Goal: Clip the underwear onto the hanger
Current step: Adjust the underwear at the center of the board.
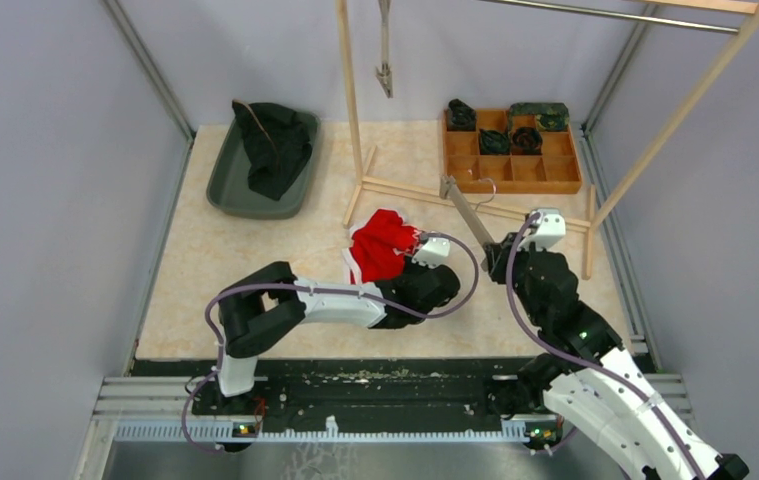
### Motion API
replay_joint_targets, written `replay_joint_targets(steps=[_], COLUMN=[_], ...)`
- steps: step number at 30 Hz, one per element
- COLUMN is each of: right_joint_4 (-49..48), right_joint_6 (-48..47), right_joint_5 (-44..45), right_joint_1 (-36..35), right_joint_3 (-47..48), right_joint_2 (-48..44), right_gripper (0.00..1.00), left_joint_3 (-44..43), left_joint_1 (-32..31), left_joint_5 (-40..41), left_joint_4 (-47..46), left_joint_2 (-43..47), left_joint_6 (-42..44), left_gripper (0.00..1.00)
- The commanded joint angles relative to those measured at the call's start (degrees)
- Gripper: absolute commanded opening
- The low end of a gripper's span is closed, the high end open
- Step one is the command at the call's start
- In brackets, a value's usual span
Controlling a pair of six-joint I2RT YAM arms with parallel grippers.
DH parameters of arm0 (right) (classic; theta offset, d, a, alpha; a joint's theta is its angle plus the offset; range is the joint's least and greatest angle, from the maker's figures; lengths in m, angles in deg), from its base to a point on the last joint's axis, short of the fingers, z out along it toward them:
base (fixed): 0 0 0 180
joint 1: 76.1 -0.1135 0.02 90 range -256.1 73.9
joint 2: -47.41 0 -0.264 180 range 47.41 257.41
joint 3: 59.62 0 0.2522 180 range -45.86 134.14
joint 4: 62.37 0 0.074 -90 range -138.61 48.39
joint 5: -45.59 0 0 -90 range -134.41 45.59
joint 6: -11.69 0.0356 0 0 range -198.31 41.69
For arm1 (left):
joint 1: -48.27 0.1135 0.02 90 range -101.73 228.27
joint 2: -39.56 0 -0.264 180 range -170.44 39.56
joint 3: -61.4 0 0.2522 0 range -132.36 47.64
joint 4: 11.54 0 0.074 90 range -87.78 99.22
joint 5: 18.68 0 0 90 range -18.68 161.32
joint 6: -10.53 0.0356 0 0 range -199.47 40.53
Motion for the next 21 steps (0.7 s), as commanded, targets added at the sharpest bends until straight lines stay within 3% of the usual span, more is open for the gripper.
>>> replay_joint_targets(steps=[1,21], right_joint_4=[-2.5,-1.6], right_joint_6=[1.3,2.0], right_joint_5=[2.5,4.4], right_joint_1=[0.1,0.0], right_joint_3=[1.1,1.2], right_joint_2=[-1.4,-3.9], right_gripper=[0.0,0.0], left_joint_3=[1.9,4.6], left_joint_1=[0.2,2.3], left_joint_5=[0.7,-1.2], left_joint_4=[-9.2,-26.2], left_joint_2=[1.2,-3.7], left_joint_6=[4.2,11.8], left_gripper=[0.0,0.0])
